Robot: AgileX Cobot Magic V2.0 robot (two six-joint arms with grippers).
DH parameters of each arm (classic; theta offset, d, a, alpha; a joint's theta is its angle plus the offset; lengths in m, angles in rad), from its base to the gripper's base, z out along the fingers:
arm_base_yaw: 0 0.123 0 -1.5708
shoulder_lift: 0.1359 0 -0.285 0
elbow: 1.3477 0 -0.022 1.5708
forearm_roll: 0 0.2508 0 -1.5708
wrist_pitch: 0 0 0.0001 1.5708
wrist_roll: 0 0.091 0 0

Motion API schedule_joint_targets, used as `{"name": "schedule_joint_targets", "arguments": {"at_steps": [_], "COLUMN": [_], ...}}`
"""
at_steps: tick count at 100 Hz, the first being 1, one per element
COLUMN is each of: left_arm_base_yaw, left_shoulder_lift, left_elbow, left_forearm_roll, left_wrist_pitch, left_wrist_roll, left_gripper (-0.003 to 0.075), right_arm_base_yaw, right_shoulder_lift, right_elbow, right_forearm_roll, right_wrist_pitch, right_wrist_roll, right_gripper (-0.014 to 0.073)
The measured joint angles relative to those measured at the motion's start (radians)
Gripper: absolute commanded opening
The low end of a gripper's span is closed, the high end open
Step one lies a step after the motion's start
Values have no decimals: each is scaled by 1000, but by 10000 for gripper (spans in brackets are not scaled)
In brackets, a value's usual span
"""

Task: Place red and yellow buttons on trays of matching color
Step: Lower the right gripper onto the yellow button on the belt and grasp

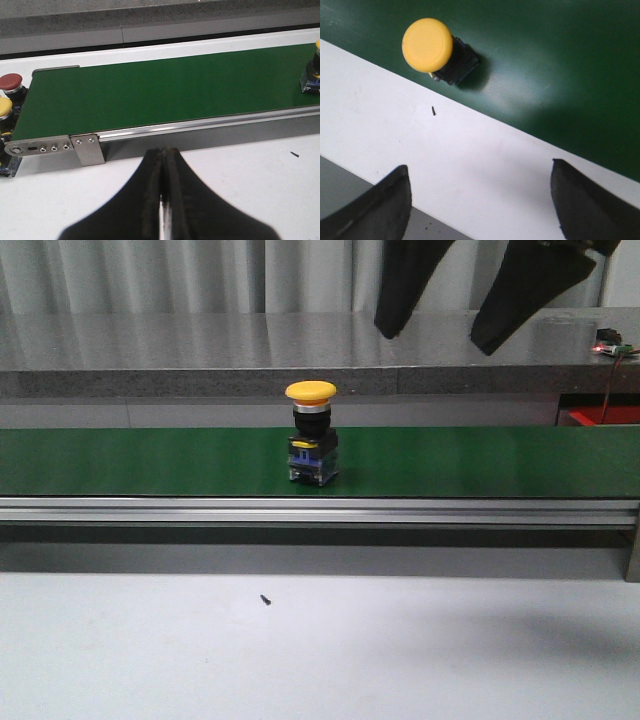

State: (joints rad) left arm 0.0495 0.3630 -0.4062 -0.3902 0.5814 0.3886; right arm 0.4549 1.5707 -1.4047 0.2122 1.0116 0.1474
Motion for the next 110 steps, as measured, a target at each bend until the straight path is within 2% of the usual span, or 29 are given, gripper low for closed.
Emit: {"name": "schedule_joint_targets", "arguments": {"at_steps": [17, 50, 87, 110], "left_arm_base_yaw": [0, 0, 0, 0], "left_shoulder_lift": [0, 0, 0, 0], "left_elbow": [0, 0, 0, 0], "left_forearm_roll": [0, 0, 0, 0], "left_wrist_pitch": [0, 0, 0, 0], "left_wrist_roll": [0, 0, 0, 0], "left_gripper": [-20, -20, -20, -20], "right_arm_base_yaw": [12, 39, 43, 44], "right_shoulder_lift": [58, 80, 139, 204], "right_elbow": [-64, -127, -132, -195], "right_forearm_roll": [-46, -81, -82, -82], "right_wrist_pitch": [36, -44, -9, 5], "right_wrist_roll": [145, 187, 370, 408], "right_gripper": [580, 580, 580, 580]}}
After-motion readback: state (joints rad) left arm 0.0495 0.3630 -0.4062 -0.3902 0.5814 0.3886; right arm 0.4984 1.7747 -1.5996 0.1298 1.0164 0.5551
